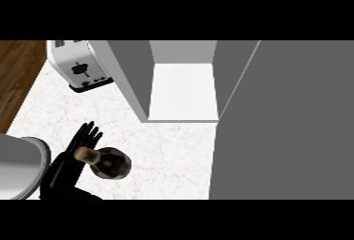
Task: Pick up the wine, place it into the cabinet and close the cabinet
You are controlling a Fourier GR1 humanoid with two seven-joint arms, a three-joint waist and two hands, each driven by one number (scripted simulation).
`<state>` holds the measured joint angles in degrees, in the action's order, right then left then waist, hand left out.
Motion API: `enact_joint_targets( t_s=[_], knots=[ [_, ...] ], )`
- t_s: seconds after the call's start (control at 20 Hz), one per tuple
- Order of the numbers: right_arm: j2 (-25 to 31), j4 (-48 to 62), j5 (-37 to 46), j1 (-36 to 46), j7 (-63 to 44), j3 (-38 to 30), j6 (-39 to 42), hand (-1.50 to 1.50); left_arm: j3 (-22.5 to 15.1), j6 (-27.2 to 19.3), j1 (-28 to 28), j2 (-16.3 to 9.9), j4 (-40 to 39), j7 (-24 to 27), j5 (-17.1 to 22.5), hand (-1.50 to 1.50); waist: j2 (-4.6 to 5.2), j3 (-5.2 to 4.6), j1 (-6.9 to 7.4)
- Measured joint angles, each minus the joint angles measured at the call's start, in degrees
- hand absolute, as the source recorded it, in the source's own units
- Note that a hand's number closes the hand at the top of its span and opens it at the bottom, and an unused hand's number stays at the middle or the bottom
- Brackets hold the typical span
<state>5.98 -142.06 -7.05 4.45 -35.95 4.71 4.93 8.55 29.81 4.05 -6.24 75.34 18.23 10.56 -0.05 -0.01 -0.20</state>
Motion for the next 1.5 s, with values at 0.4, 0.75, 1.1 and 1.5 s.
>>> enact_joint_targets(
  t_s=[0.4, 0.75, 1.1, 1.5],
  knots=[
    [0.3, -0.6, -0.4, 1.9, -3.2, -1.2, -0.4, -1.50, -0.1, -0.5, -2.1, 0.3, -7.4, 5.3, -2.9, -1.50, -0.02, -0.01, -0.15],
    [-0.6, -0.4, 0.4, 1.3, -2.1, 0.0, -0.2, -1.50, -0.3, 0.7, -5.0, -0.3, -14.6, 9.2, -4.5, -1.50, 0.01, 0.00, -0.10],
    [-0.6, -0.4, 0.8, 2.6, -2.7, -0.4, -0.3, -1.50, -0.6, 0.2, -7.6, 1.0, -19.0, 11.8, -4.8, -1.50, 0.01, -0.01, -0.08],
    [-1.1, -0.5, 0.8, 1.1, -2.4, -0.3, 0.5, -1.50, -2.0, 2.8, -10.1, 1.4, -22.0, 12.0, -4.0, 1.50, -0.05, 0.06, -0.16]
  ],
)
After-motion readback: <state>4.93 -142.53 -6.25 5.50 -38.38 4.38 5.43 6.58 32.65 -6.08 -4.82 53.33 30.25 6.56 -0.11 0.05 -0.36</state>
